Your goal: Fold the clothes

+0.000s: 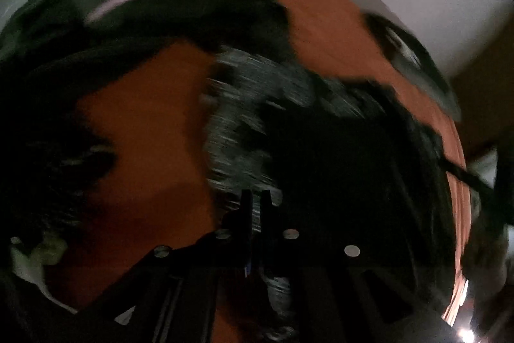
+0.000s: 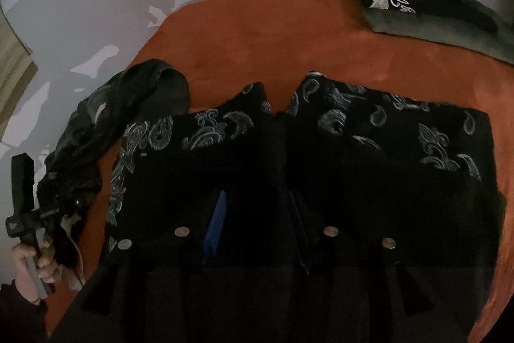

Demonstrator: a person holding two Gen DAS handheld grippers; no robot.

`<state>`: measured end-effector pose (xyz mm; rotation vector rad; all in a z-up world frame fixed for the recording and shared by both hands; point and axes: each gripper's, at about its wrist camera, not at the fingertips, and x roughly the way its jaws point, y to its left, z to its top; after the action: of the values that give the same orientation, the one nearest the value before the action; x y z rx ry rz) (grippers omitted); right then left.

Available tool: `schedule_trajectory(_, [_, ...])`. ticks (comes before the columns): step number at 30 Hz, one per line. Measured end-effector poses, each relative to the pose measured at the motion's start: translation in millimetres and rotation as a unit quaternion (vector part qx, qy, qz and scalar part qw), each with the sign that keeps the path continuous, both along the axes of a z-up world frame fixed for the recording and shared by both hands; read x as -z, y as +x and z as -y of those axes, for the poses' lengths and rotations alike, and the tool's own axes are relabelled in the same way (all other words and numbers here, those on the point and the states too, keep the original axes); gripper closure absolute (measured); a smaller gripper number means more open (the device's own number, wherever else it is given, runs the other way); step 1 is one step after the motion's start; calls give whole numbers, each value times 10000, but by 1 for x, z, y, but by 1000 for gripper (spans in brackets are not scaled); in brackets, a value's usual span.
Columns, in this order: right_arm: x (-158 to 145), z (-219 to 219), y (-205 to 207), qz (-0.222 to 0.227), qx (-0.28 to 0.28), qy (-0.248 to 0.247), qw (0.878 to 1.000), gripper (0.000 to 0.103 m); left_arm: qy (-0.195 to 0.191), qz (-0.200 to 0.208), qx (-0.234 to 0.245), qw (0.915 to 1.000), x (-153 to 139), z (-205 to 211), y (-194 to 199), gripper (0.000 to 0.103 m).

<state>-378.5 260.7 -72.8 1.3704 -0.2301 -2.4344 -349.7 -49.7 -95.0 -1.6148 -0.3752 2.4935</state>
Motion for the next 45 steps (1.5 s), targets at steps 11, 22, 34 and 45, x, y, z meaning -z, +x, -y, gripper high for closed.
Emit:
schedule_trajectory(11, [47, 32, -47, 338, -340, 85, 9988, 64, 29, -161, -288, 9995, 32, -36, -39, 103])
schedule_trajectory(22, [30, 39, -47, -142, -319, -128, 9993, 96, 218, -586, -618, 9961, -14, 8, -6, 102])
schedule_trajectory(34, [44, -1, -30, 434, 185, -484, 9977, 76, -219, -454, -343, 9981, 5, -24, 26, 102])
schedule_trajectory(45, [12, -26, 59, -56, -235, -140, 9996, 76, -77, -234, -293, 9993, 3, -3, 72, 102])
